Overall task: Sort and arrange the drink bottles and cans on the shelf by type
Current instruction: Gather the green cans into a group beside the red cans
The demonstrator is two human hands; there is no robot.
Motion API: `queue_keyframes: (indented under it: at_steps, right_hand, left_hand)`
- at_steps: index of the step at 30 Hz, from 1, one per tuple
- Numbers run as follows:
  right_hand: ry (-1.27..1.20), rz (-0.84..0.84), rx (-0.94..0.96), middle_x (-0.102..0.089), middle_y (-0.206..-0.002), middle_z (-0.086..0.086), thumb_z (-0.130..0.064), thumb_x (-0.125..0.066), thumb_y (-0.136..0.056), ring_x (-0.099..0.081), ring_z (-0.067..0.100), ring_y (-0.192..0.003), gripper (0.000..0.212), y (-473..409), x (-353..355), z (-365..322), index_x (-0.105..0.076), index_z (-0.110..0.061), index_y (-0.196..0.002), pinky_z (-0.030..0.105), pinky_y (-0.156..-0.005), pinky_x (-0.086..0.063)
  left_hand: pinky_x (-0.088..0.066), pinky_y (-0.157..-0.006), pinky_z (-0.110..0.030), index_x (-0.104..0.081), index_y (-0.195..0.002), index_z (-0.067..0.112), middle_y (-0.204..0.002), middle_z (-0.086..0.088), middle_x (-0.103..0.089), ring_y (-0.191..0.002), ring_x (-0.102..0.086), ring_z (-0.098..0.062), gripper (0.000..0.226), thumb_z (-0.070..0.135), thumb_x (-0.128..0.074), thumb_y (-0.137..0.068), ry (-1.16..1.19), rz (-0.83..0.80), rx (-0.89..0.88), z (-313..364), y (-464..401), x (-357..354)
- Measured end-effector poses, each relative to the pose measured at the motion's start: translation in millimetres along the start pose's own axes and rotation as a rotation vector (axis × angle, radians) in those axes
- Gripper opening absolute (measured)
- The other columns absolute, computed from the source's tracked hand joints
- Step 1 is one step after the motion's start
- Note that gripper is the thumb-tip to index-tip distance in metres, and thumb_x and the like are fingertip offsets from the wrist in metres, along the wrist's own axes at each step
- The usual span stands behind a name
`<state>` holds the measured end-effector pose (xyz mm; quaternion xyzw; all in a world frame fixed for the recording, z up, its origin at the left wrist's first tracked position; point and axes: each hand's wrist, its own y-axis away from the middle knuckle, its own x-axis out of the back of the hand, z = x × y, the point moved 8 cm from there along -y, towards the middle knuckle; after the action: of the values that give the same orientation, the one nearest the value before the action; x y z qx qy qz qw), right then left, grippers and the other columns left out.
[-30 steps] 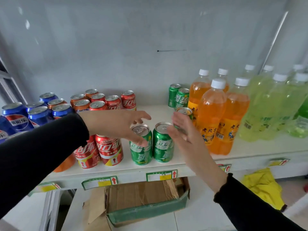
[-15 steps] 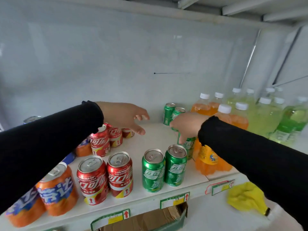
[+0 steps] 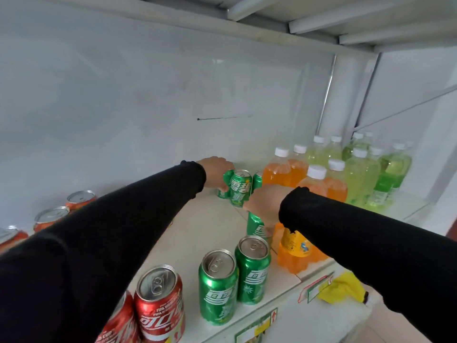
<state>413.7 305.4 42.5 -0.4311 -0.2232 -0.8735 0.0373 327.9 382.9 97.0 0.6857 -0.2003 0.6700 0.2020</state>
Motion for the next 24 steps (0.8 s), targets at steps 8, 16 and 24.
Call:
queue_keyframes:
  at_steps: [8,16,24]
  right_hand:
    - [-0.090,-0.026,-0.027,-0.053,-0.144,0.012,-0.023,-0.059,-0.101,-0.052,0.031,-0.132,0.051,-14.6,-12.3,7.6,-0.045,0.000,-0.144,0.036,-0.093,-0.046]
    - [-0.312,0.069,-0.019,-0.057,-0.094,0.003,-0.032,-0.068,-0.094,-0.053,0.020,-0.083,0.050,10.0,7.2,-1.2,-0.056,0.000,-0.131,0.022,-0.054,-0.038]
    - [-0.652,0.212,0.023,-0.061,-0.111,0.005,-0.040,-0.073,-0.089,-0.058,0.025,-0.087,0.070,34.4,47.1,-10.2,-0.046,-0.001,-0.141,0.028,-0.060,-0.041]
  left_hand:
    - [-0.043,-0.104,-0.041,-0.023,-0.158,0.029,-0.156,-0.010,-0.035,-0.140,-0.039,-0.035,0.093,0.031,-0.078,-0.084,-0.110,-0.082,0.065,13.9,-85.1,-32.0]
    - [-0.052,-0.082,-0.036,-0.055,-0.128,0.008,-0.120,-0.007,-0.060,-0.103,-0.059,-0.030,0.048,0.027,-0.074,-0.087,-0.182,-0.055,0.039,21.3,-71.7,-31.9]
    - [-0.045,-0.074,-0.030,-0.062,-0.120,0.012,-0.117,-0.004,-0.065,-0.103,-0.059,-0.026,0.063,0.051,-0.082,-0.075,-0.049,-0.157,0.091,-16.0,49.2,6.7]
